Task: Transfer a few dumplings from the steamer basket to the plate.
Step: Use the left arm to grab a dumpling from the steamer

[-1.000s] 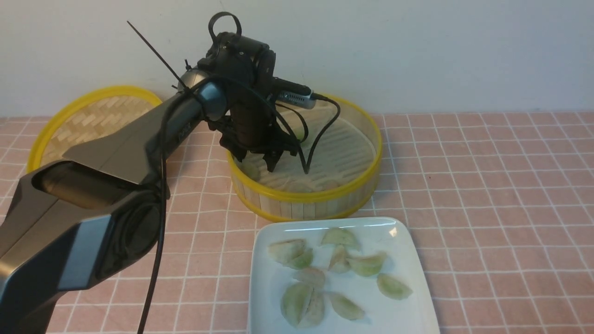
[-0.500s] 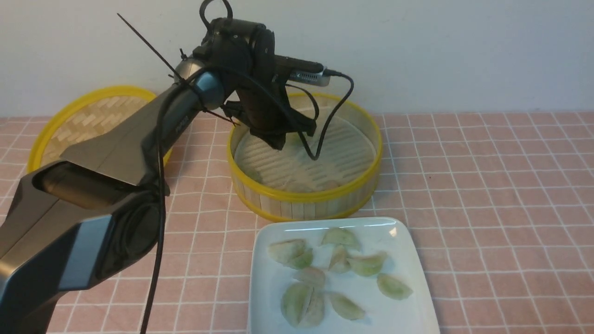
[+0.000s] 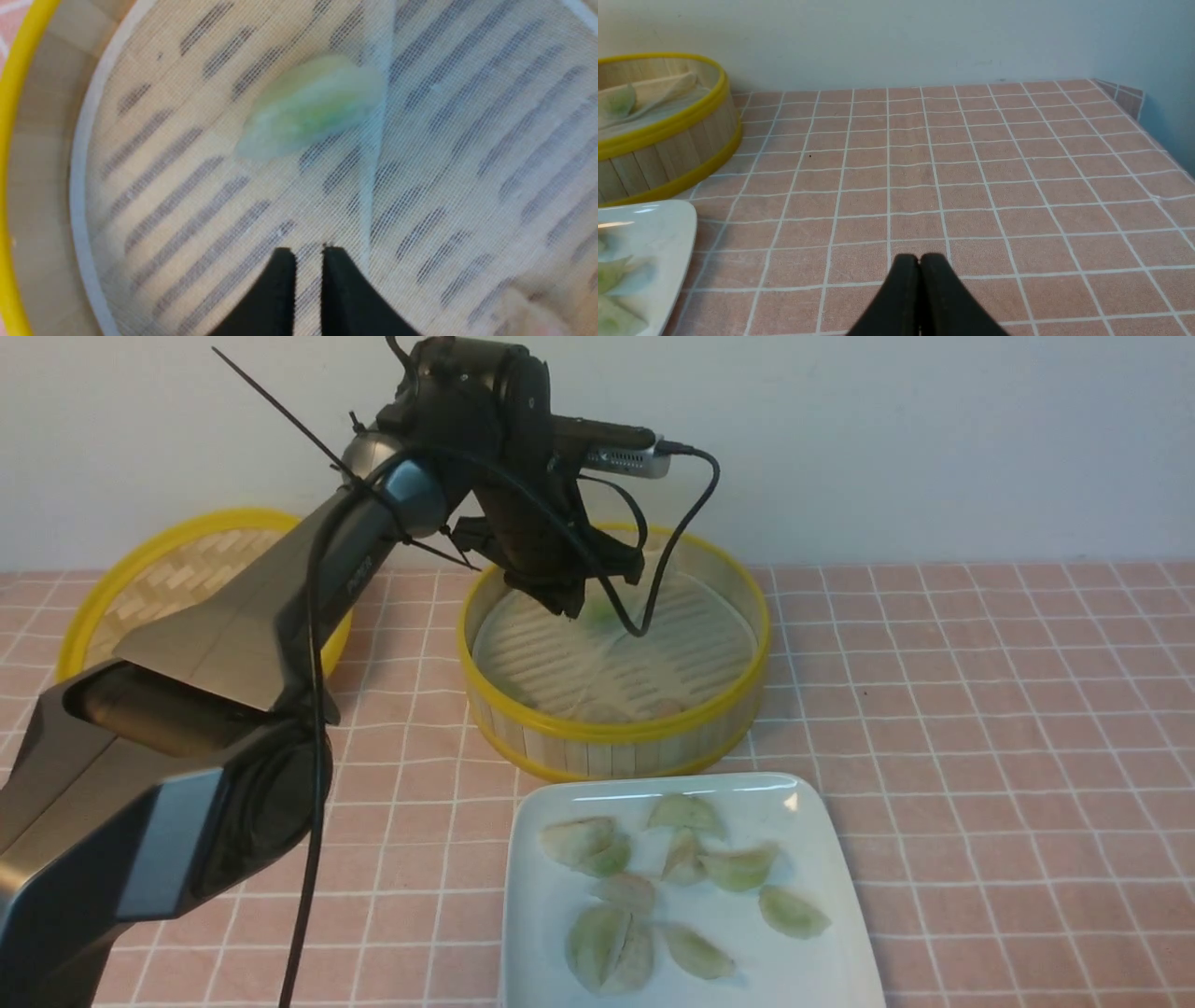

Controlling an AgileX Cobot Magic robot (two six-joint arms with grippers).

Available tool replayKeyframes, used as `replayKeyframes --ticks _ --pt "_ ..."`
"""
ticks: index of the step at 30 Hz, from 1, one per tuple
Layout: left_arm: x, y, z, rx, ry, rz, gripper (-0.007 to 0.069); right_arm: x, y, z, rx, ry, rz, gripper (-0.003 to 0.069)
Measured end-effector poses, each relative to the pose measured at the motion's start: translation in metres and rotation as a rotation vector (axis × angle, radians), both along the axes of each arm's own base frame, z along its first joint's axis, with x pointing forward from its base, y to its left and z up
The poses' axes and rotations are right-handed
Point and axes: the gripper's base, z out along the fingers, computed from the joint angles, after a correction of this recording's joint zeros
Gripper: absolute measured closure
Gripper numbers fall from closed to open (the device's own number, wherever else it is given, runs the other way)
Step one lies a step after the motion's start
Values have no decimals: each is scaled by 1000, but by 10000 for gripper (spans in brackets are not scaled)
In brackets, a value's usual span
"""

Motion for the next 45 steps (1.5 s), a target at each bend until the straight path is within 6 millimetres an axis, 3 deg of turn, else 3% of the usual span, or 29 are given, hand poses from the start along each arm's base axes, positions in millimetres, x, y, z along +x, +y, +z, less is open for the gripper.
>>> replayKeyframes --ticks 5,9,15,21,31,34,38,45 --pt "-6 3 -23 32 88 10 355 0 0 0 0 0 0 673" --pt "-8 6 -28 71 101 13 237 0 0 0 0 0 0 673" --pt "-8 12 -27 126 81 14 188 0 0 0 0 0 0 673" --pt "-12 14 -42 153 130 11 186 0 0 0 0 0 0 673" --pt "-16 15 -47 160 142 7 193 0 0 0 0 0 0 673" --pt "-18 15 -47 167 148 6 253 0 0 0 0 0 0 673" --pt "-18 17 -48 185 145 5 447 0 0 0 0 0 0 673" --pt "-13 16 -30 180 85 8 484 0 0 0 0 0 0 673"
